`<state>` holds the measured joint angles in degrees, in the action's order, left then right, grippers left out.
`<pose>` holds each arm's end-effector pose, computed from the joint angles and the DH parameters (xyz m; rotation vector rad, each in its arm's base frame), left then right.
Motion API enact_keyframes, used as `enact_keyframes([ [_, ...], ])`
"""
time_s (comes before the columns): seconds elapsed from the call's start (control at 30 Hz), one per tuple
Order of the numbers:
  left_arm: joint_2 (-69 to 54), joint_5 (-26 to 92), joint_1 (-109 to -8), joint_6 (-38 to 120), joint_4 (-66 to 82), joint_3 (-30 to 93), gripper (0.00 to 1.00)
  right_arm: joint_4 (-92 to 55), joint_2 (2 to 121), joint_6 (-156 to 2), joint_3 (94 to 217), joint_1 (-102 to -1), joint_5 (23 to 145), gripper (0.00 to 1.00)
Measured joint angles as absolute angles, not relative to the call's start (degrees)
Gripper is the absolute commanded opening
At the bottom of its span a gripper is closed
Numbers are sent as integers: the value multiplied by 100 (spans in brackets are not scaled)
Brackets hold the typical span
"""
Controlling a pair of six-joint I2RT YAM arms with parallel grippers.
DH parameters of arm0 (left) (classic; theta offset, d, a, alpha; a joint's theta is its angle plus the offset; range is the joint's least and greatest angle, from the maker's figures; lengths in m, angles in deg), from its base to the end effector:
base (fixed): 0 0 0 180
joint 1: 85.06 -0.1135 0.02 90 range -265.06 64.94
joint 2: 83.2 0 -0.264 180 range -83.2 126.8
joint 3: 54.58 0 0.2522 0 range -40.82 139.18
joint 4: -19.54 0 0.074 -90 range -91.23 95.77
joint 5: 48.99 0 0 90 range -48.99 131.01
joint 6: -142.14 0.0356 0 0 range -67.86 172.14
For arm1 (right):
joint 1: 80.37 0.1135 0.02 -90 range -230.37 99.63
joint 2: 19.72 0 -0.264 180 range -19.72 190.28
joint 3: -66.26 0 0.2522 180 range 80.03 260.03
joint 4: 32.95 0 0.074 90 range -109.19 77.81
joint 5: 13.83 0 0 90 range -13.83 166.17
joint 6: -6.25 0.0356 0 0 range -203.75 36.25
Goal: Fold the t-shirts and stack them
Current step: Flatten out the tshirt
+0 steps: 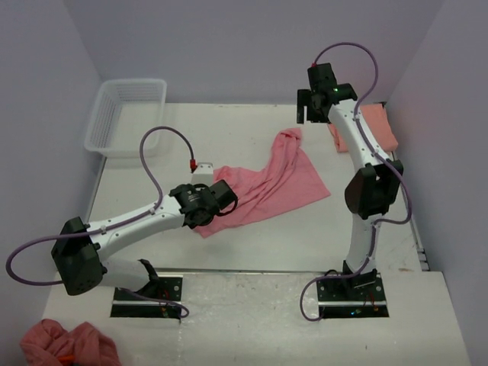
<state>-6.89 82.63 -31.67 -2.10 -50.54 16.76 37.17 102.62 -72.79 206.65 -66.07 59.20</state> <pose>0.1590 -0.1743 0.2509 -0.1371 2.3928 0.2836 0.4555 0.1054 0.3295 0.0537 2.4323 -0.1711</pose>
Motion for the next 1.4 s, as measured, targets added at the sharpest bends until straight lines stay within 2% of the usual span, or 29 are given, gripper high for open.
enact_keyframes([
  [0.03,-685,8261,-3167,-186,-5043,1676,17,3643,9934,-7216,20324,-6609,5929,81],
  [0.2,-685,8255,-3167,-100,-5010,1681,14,3623,8747,-6886,18980,-6659,6117,78],
  [0.23,-685,8257,-3167,-85,-5010,1681,11,3584,8616,-6831,18733,-6677,6176,78],
  [0.27,-685,8257,-3167,-74,-5012,1681,2,3584,8551,-6792,18556,-6696,6221,78],
  [0.3,-685,8257,-3167,-76,-5010,1681,0,3582,8529,-6753,18397,-6703,6239,77],
  [0.47,-685,8252,-3167,-50,-4995,1683,0,3697,8599,-6538,18078,-6731,6388,78],
  [0.6,-685,8235,-3167,-13,-4991,1725,0,3710,8601,-6368,17984,-6733,6396,87],
  [0.67,-685,8235,-3167,-9,-4993,1799,0,3702,8601,-6320,17789,-6760,6414,86],
  [1.03,-685,8235,-3167,184,-4999,2205,0,3490,8599,-6130,16309,-7372,6582,76],
  [1.4,-737,8215,-3167,398,-4977,2350,0,2379,8599,-5701,15335,-7450,7411,61],
])
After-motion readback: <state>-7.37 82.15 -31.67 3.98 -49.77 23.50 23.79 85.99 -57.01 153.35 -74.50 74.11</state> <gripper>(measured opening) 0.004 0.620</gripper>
